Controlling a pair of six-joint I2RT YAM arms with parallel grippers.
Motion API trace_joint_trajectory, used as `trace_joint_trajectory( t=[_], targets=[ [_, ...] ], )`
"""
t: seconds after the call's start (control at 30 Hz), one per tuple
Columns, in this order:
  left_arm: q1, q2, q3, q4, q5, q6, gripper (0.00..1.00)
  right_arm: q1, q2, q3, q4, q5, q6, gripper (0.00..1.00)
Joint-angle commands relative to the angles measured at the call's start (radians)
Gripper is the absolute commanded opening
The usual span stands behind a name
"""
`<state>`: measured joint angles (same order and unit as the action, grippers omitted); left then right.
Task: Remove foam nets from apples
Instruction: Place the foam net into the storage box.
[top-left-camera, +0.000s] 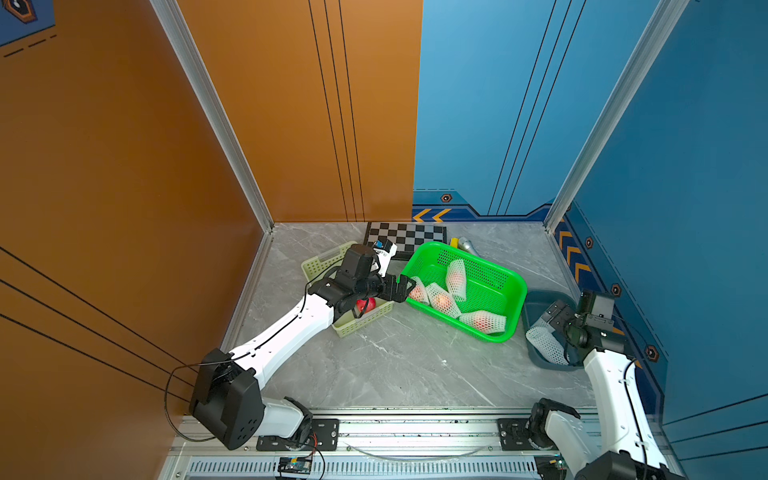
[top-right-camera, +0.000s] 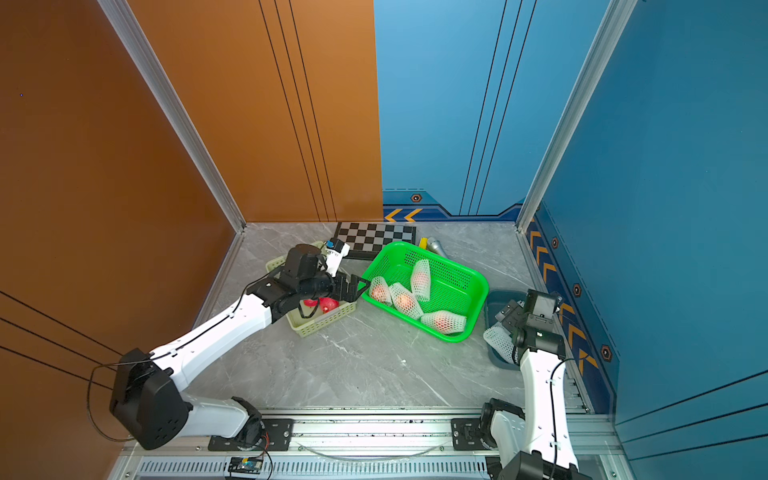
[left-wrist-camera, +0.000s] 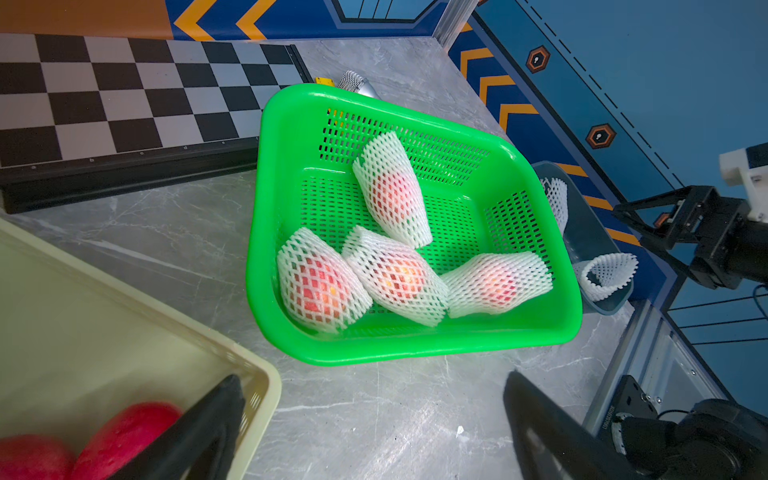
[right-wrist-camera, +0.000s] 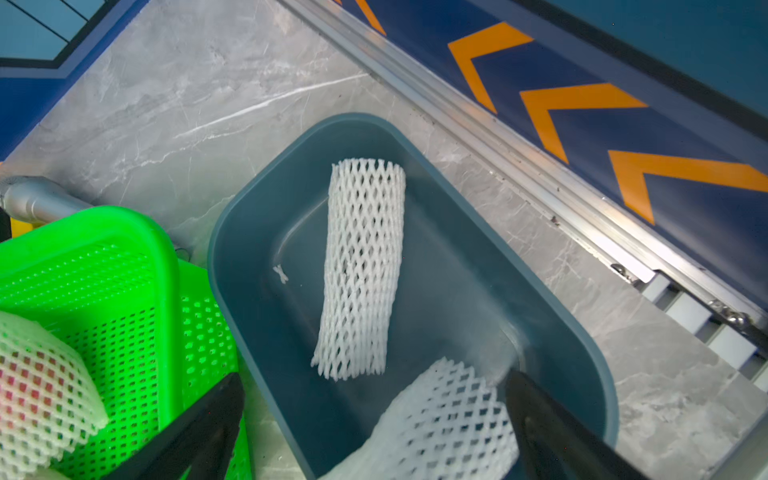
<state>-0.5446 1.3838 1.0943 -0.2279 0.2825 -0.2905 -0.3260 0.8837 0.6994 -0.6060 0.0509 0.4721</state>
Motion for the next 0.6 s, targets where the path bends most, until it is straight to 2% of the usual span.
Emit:
trace_joint_trajectory(
  t=[0.0, 0.2, 0.37, 0.47, 0.57],
  targets=[
    [-0.009, 0.019, 0.029, 0.017, 0.035, 0.018, 0.98, 0.033, -0.077, 0.012, 0.09, -0.109, -0.033, 1.0],
    [-0.023, 0.032, 0.044, 0.026, 0.064, 0.014, 0.98, 0.177, 0.009, 0.103, 0.071, -0.135, -0.101, 0.99],
    [-0.027, 0.018, 0.029, 0.026, 0.056, 0.007, 0.98, 0.346, 0.069, 0.126, 0.122, -0.184, -0.137, 0.98],
    [-0.025, 0.013, 0.024, 0.024, 0.062, -0.007, 0.98, 0.436, 0.163, 0.172, 0.132, -0.237, -0.145, 0.95],
    [-0.023, 0.009, 0.023, 0.014, 0.067, -0.024, 0.98, 0.529, 0.276, 0.236, 0.125, -0.214, -0.149, 0.9]
  ],
)
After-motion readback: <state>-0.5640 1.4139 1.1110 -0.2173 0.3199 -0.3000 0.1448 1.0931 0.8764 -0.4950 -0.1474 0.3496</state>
